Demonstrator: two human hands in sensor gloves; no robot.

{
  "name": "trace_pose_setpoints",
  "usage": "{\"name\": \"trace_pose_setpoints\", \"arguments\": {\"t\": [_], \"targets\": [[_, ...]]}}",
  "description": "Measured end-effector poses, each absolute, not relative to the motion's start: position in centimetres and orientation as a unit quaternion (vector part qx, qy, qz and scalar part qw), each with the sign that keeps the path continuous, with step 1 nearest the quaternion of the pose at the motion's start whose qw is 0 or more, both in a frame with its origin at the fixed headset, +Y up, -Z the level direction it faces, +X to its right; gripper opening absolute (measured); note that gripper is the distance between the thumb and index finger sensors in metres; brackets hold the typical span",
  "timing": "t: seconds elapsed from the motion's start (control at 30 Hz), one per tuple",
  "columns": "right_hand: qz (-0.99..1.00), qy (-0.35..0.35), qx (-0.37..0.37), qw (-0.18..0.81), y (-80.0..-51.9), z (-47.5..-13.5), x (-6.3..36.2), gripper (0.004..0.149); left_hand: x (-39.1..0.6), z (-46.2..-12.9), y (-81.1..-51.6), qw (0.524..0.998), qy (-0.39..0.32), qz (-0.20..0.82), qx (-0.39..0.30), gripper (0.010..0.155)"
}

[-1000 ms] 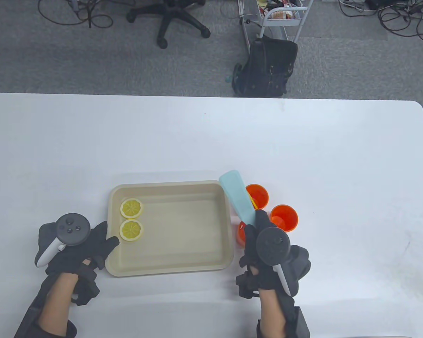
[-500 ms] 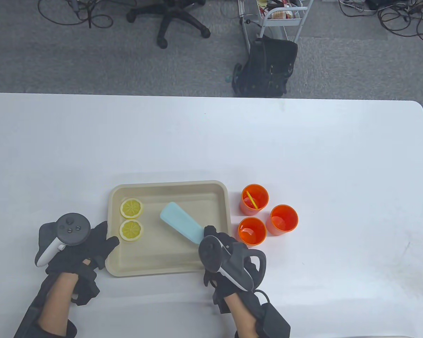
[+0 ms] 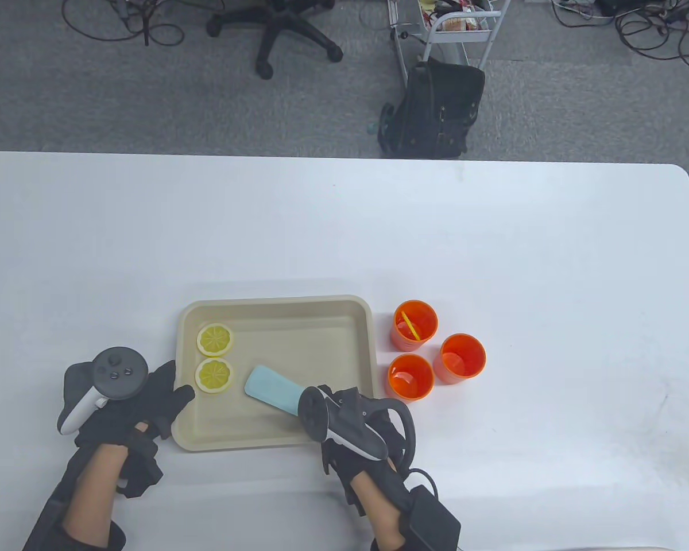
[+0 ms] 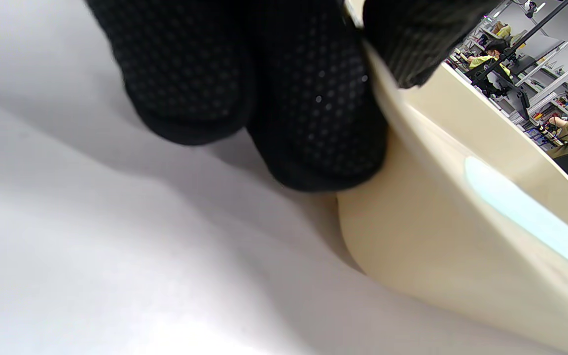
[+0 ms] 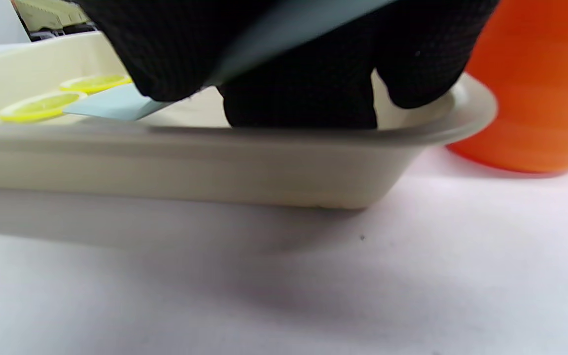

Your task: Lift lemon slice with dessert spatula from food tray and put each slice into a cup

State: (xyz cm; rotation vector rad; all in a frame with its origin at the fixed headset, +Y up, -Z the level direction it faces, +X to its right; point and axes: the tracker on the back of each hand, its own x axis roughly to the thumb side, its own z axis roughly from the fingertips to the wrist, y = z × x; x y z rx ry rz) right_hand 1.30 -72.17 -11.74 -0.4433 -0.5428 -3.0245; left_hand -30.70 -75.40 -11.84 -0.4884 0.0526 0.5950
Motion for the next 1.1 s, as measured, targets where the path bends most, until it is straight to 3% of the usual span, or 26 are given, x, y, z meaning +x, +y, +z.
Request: {"name": "trace_pose_setpoints", "arguments": {"t": [0.23,0.6,1.1], "targets": [[-0.968,-0.202,-0.141,0.05,-73.1,-12.3,0.3,0.057,-30.7,-11.8,-75.4,0.927,0.025,0.287,-0.238,0.073],[-0.975,-0.142,-0.132,0.111,-73.7,-12.6,-1.6,0.056,-30.6,-11.9,-75.4,0.928,0.025,0.286,-0.238,0.073],[-0.975,-0.112,-0.18,0.071,-74.7,-12.7,-3.2,0.058,-30.6,-11.9,-75.4,0.928,0.025,0.286,-0.238,0.073]]}}
